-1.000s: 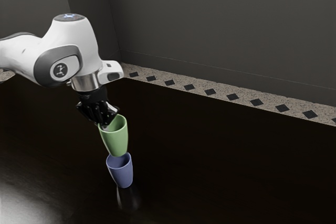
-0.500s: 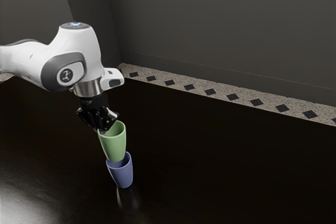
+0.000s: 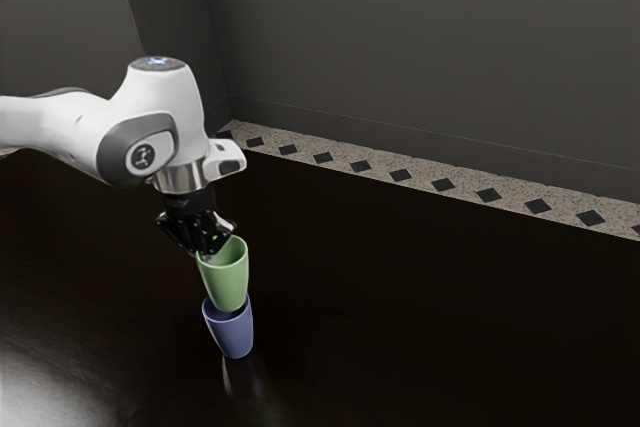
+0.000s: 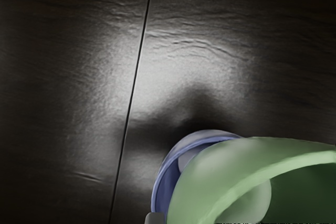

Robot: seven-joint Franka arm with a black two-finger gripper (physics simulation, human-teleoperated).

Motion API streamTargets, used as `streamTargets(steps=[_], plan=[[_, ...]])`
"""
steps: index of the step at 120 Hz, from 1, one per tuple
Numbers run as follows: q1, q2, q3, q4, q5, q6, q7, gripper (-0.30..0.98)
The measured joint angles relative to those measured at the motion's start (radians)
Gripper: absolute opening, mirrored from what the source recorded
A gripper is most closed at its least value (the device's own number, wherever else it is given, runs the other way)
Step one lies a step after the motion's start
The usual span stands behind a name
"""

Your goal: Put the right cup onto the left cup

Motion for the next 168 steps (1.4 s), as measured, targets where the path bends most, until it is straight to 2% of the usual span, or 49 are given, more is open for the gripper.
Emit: streamTargets(steps=[61,87,99,114,135,151,168], plan=[[0.001,-0.004,0.009,-0.030,0.000,0.010,-0.007,-0.09],[0.000,0.004,0.009,-0.028,-0.005,0.011,-0.004,0.36],[-0.001,0.006,0.009,-0.027,-0.005,0.011,-0.002,0.48],[-0.002,0.005,0.009,-0.013,-0.006,0.008,0.000,0.57],[-0.016,0.048,-0.008,0.223,-0.005,-0.096,0.004,0.64],[-0.032,0.163,-0.013,0.483,-0.013,-0.221,0.052,0.66],[-0.035,0.199,-0.030,0.613,-0.020,-0.314,0.133,0.67]])
